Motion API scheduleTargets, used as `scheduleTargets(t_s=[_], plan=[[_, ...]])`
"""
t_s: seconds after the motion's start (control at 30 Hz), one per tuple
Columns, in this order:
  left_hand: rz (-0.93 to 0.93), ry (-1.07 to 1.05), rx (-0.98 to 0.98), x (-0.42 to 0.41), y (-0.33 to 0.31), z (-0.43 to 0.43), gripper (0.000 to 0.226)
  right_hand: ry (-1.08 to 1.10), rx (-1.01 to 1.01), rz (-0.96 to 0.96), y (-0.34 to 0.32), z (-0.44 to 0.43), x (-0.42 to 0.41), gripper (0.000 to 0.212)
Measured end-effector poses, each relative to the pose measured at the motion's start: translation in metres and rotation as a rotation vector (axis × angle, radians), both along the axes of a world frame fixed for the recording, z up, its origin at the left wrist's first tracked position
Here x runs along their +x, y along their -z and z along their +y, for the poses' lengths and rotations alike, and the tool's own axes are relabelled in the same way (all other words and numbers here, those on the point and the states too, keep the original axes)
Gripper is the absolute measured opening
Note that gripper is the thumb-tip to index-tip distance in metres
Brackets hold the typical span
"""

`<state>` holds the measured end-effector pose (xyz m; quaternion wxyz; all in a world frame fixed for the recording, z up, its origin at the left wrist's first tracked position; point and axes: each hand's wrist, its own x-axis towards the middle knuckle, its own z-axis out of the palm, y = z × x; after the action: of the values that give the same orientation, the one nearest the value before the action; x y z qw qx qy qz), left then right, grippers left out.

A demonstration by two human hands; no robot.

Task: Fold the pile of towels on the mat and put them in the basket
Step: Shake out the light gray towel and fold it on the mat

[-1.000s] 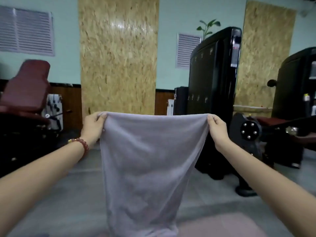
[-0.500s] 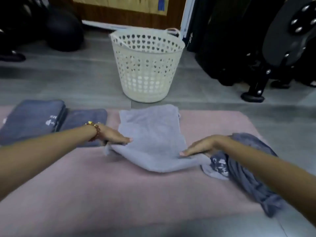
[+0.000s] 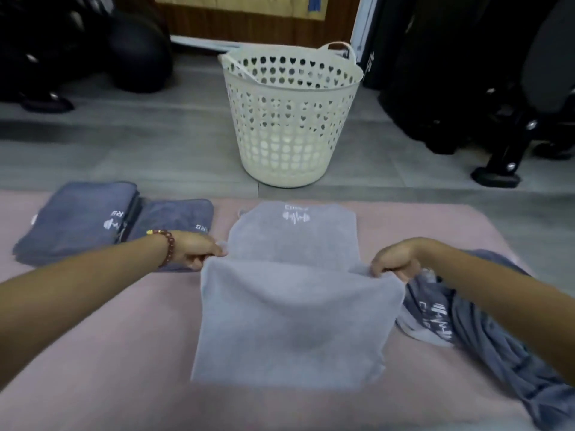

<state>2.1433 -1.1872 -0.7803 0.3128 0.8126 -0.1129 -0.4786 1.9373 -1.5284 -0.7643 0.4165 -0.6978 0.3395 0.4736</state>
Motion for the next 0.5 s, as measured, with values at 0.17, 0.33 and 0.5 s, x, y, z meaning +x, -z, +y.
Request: scheduleTargets(t_s=[0.17,0.33,0.5], plan=[[-0.347,-0.372,-0.386,0.057,-0.003,-0.048,0.024,0.493,-0.501,-0.753,-0.009,-0.033,0.067,0.034],[-0.496,-0.301,-0.244,0.057,0.025,-0.085,0.081,0.729,-0.705,-1.078,0.027,-0.027,0.088,0.085],[-0.434,0.024,0.092,-0.022,0.115,-0.034,0.083,0.528,-0.685,-0.785,0.12,0.027,0.032,0.088]])
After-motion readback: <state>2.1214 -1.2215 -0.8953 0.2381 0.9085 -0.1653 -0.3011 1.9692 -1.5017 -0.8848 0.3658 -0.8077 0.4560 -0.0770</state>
